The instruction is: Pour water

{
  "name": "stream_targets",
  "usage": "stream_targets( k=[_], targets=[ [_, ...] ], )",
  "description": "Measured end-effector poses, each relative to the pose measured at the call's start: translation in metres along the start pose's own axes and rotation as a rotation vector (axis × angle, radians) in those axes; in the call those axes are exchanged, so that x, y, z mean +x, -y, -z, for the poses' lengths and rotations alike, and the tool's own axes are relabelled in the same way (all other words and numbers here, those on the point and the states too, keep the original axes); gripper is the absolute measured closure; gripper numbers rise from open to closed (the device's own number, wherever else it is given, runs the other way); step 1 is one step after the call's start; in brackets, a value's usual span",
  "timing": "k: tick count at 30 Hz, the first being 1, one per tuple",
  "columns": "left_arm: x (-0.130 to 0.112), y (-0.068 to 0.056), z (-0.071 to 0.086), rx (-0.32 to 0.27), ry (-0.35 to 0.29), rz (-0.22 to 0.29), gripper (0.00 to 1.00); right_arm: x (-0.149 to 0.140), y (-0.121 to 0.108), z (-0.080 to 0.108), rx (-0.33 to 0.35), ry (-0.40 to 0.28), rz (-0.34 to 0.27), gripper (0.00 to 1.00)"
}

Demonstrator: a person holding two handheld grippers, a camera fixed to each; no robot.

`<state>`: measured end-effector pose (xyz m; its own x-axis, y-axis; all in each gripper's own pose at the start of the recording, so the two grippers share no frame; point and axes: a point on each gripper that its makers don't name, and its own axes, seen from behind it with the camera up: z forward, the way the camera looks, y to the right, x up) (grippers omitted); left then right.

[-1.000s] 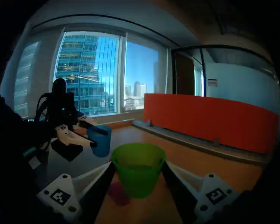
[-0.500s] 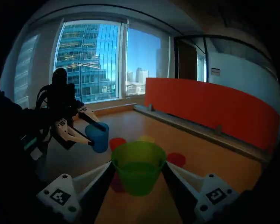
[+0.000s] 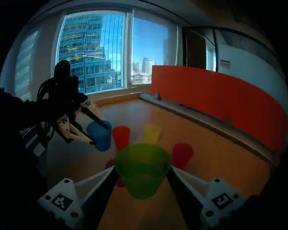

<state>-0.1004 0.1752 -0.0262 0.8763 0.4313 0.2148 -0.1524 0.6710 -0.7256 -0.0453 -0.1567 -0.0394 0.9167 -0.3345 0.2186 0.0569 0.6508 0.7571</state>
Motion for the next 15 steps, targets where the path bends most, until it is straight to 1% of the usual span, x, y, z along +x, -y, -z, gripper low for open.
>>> stream_targets(
  k=[8,15],
  targets=[
    [-0.017,-0.003,-0.010,-0.026,0.042,0.009,0.13,-0.017,0.000,-0.008,0.018,0.057,0.004,0.11],
    [-0.034,-0.003,-0.021,-0.040,0.093,-0.005,0.13,-0.037,0.000,-0.015,0.030,0.111,0.011,0.11]
  ],
)
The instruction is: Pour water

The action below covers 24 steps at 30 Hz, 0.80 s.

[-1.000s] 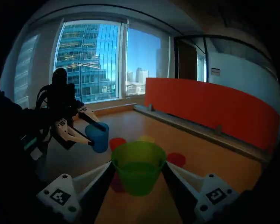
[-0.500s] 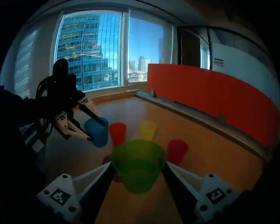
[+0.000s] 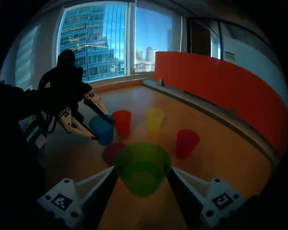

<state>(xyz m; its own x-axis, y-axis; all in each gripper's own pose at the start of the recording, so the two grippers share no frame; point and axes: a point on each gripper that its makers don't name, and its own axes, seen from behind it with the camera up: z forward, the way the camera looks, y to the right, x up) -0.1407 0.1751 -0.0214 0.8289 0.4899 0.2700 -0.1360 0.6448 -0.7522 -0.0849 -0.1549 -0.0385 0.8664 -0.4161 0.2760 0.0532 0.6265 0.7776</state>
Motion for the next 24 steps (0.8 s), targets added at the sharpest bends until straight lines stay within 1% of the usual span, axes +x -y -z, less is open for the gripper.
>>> stream_targets(
  k=[5,11,24],
  targets=[
    [-0.007,-0.002,-0.008,-0.016,0.023,-0.002,0.13,-0.011,0.001,-0.007,0.007,0.027,0.000,0.10],
    [-0.015,-0.001,-0.016,-0.024,0.041,-0.003,0.13,-0.021,-0.002,-0.013,0.009,0.050,-0.003,0.10],
    [-0.024,0.001,-0.026,-0.039,0.042,0.017,0.13,-0.036,-0.002,-0.029,0.023,0.076,-0.018,0.10]
  ],
)
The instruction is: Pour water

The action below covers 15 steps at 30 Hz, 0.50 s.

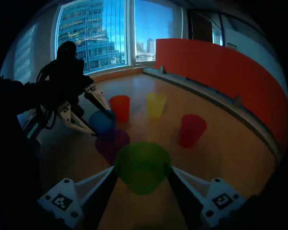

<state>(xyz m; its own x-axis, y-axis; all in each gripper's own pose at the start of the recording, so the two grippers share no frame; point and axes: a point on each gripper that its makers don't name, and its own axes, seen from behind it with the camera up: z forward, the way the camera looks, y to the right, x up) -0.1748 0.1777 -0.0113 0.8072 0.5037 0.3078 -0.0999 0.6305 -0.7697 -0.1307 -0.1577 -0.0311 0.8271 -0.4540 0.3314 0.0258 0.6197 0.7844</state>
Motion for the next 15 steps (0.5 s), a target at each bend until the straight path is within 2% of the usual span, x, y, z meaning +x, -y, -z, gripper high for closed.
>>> stream_targets(
  k=[15],
  targets=[
    [-0.007,0.004,-0.003,-0.016,0.007,0.021,0.13,-0.017,0.006,-0.018,0.016,0.025,-0.022,0.11]
  ],
)
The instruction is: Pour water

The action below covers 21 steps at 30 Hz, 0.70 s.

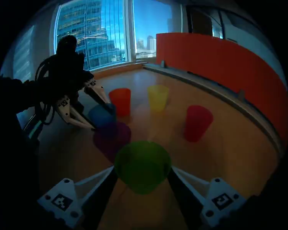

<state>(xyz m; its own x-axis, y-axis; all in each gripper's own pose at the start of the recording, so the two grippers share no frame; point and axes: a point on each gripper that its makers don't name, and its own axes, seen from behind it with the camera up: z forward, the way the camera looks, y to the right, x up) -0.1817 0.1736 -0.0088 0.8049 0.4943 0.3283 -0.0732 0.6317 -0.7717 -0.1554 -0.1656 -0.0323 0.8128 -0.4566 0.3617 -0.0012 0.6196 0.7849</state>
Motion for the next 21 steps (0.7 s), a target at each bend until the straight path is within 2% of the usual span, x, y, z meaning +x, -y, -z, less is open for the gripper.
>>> stream_targets(
  k=[4,10,21],
  targets=[
    [-0.003,-0.001,-0.001,-0.004,0.010,0.007,0.13,-0.005,0.001,-0.003,-0.001,0.003,-0.003,0.11],
    [-0.009,-0.002,-0.002,-0.008,0.032,0.008,0.05,-0.008,0.002,-0.005,-0.002,0.003,-0.005,0.10],
    [-0.018,-0.002,0.001,-0.006,0.050,0.021,0.04,-0.014,0.003,-0.005,-0.006,0.000,-0.013,0.10]
  ],
)
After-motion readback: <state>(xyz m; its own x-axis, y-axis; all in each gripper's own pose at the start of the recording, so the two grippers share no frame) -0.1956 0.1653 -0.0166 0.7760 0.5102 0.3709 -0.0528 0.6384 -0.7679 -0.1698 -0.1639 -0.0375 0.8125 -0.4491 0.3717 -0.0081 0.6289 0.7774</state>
